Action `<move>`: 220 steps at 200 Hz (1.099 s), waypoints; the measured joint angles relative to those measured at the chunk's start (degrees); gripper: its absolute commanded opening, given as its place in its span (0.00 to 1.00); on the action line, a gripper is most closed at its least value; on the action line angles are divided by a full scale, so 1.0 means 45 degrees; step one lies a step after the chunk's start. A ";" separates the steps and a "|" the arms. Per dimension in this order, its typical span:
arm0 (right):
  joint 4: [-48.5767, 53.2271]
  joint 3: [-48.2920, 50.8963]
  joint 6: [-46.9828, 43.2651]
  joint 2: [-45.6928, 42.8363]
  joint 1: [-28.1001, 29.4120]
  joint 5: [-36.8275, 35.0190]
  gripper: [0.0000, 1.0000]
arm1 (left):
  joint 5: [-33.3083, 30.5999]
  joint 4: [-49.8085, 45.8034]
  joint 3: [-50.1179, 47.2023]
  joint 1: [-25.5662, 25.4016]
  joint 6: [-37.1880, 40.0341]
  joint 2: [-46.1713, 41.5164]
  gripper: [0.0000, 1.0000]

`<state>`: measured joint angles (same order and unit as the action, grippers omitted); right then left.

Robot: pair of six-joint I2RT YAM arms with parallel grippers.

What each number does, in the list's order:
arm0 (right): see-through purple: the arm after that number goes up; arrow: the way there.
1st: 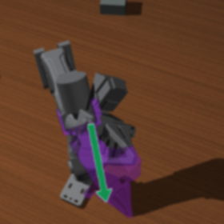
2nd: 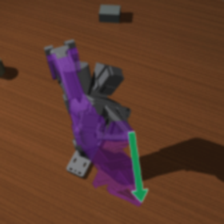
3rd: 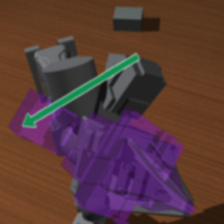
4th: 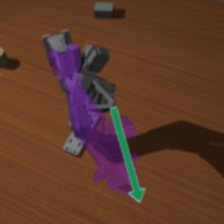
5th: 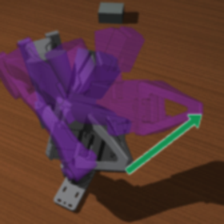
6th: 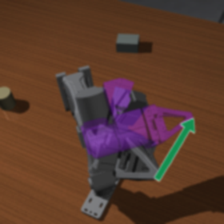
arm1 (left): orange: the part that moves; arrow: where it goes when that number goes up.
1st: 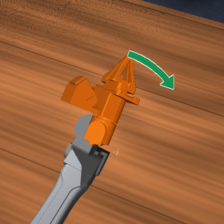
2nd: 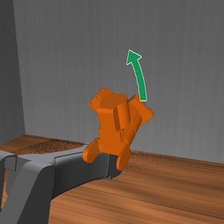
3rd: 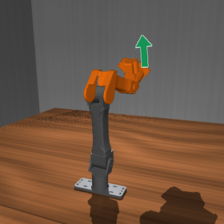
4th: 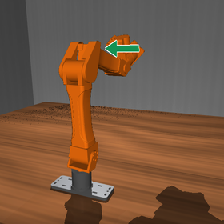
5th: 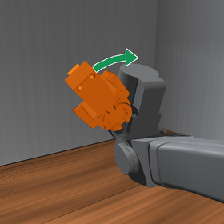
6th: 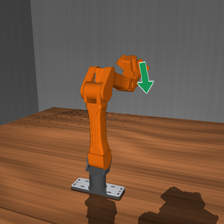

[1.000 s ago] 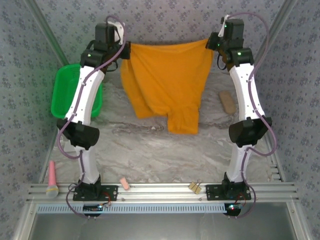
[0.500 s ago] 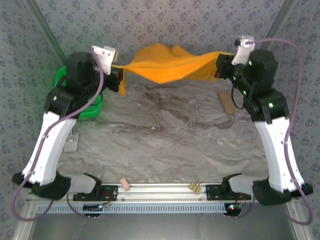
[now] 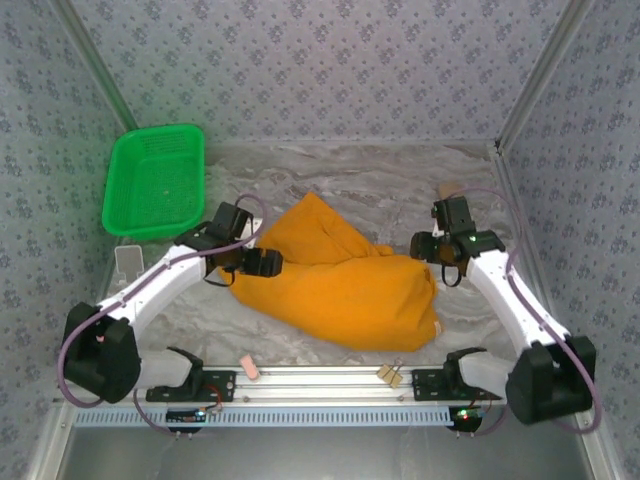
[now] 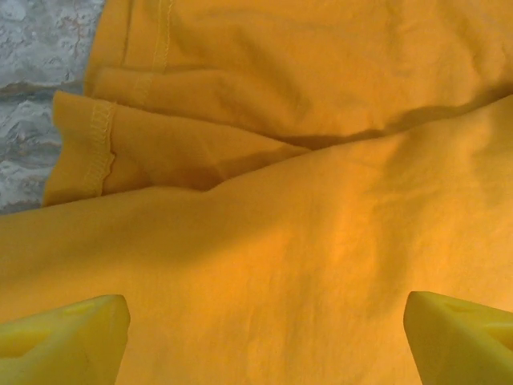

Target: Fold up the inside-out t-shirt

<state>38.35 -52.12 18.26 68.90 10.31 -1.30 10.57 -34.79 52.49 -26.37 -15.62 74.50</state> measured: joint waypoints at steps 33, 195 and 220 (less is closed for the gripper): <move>0.0185 -0.3007 -0.0160 0.3055 -0.0447 0.0588 0.66 | -0.0466 -0.0228 0.2783 0.0160 -0.0078 0.1501 0.93; 0.2195 -0.3993 0.0466 0.6441 0.0695 0.1355 0.00 | -0.0627 -0.1778 0.5620 0.1603 -0.1069 0.7276 0.00; 0.1287 -0.6873 0.0160 0.6300 0.0563 0.1243 0.00 | -0.0189 -0.2103 0.7708 0.1977 -0.1078 0.7101 0.00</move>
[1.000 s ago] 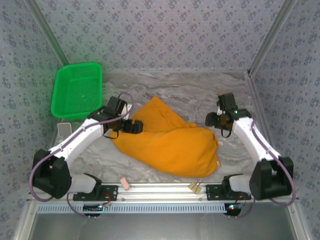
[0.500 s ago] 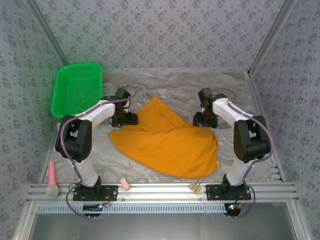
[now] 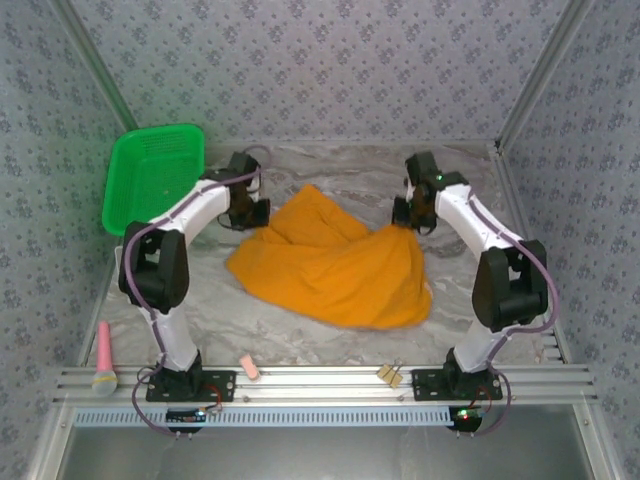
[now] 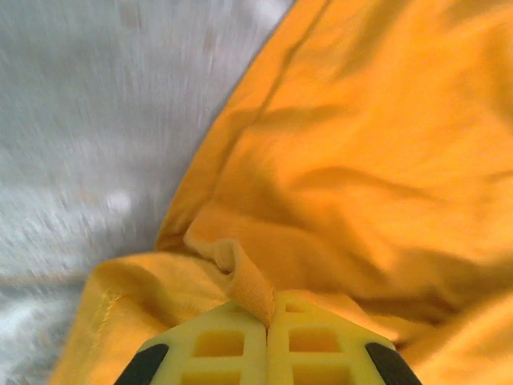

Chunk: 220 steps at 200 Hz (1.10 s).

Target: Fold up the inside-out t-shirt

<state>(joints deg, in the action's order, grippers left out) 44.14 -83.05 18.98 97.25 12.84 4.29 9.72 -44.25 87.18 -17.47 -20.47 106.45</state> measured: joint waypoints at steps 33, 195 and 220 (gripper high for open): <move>-0.0505 -0.5906 -0.0831 0.0695 -0.0763 -0.0146 0.00 | 0.0801 -0.0719 0.5421 0.0928 -0.0044 0.0194 0.00; -0.1715 0.8102 0.1865 -0.7213 0.0622 -0.2351 0.67 | 0.1943 0.3900 -0.8665 -0.0962 -0.1258 -0.4051 0.00; -0.2050 0.5736 0.1341 -0.4682 0.0117 -0.2103 0.67 | 0.1763 0.4056 -0.8505 -0.0952 -0.1268 -0.4051 0.00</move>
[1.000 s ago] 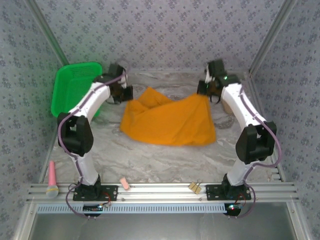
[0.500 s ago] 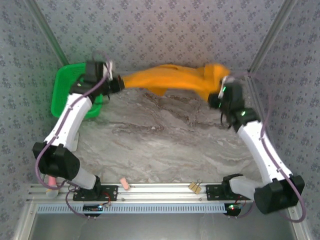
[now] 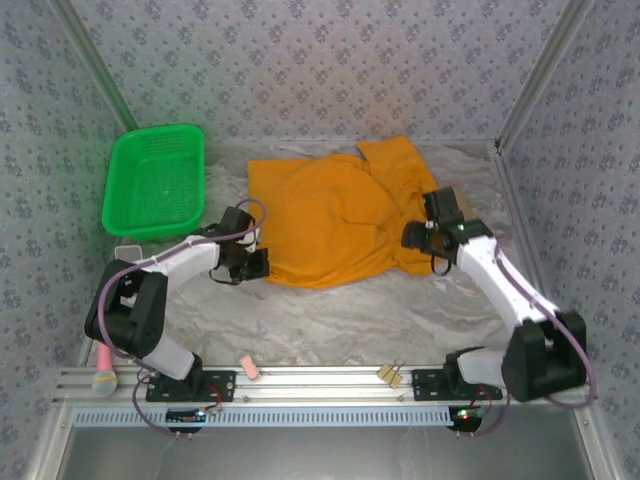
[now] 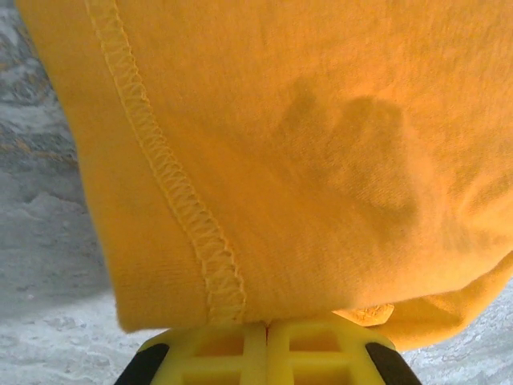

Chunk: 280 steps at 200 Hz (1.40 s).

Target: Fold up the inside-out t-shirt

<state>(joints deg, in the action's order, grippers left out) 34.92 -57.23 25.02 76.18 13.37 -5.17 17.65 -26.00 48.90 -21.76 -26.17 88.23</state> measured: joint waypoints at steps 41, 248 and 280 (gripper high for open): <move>-0.0087 -0.1375 -0.0340 0.3390 -0.0797 -0.0087 0.68 | -0.0117 -0.0204 0.0636 0.0000 0.0029 -0.0053 0.00; -0.1749 -0.3891 -0.2055 -0.0437 -0.1311 -0.1894 0.00 | 0.0272 -0.1598 0.5523 0.1253 0.0131 -0.1171 0.00; -0.1841 -0.1443 -0.1554 -0.0704 -0.1132 -0.2006 0.00 | 0.0272 -0.1214 0.4575 0.1253 0.0029 -0.1486 0.00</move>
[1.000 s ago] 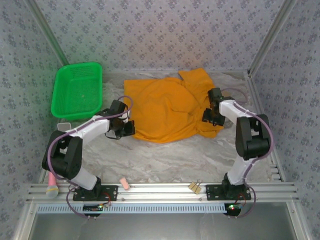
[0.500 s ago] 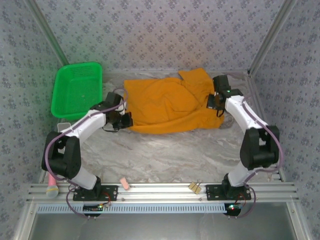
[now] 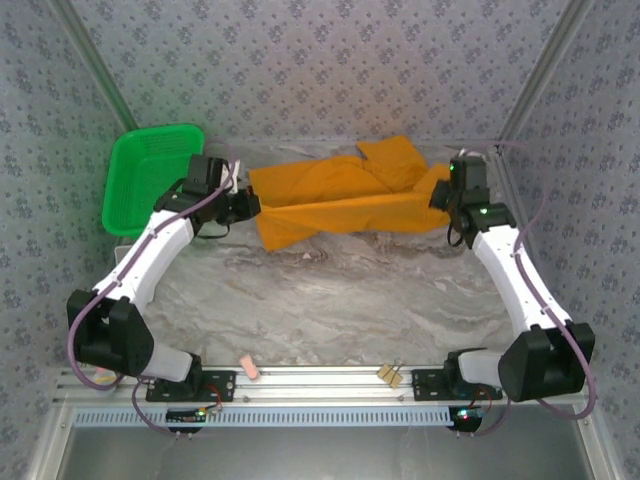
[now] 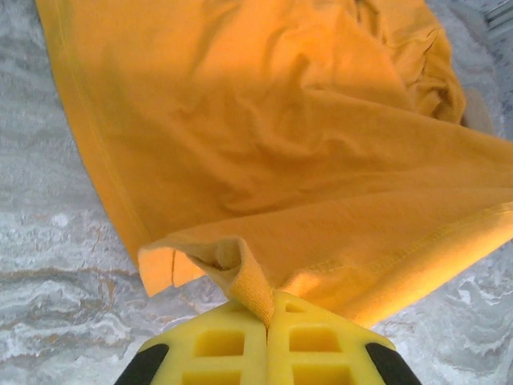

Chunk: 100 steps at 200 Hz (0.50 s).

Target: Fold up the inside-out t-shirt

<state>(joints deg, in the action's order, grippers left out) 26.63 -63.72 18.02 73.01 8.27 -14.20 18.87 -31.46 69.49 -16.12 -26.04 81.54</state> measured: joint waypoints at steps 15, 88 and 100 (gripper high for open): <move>0.0461 0.0714 0.0087 0.0233 0.0117 0.0010 0.00 | 0.0000 -0.0063 -0.0427 0.0000 0.0000 0.0228 0.00; -0.0321 -0.9228 -0.0733 0.6640 -0.0588 0.1496 0.00 | -0.0903 -0.0316 0.6737 0.0073 0.0835 0.4381 0.00; -0.0180 -1.2279 -0.0855 0.8223 -0.0588 0.1647 0.00 | -0.1073 -0.0641 0.9296 0.0175 0.1049 0.5566 0.00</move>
<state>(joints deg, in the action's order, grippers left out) 25.82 -118.98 14.17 110.02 5.63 -6.79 14.04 -34.35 111.33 -15.33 -21.32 106.59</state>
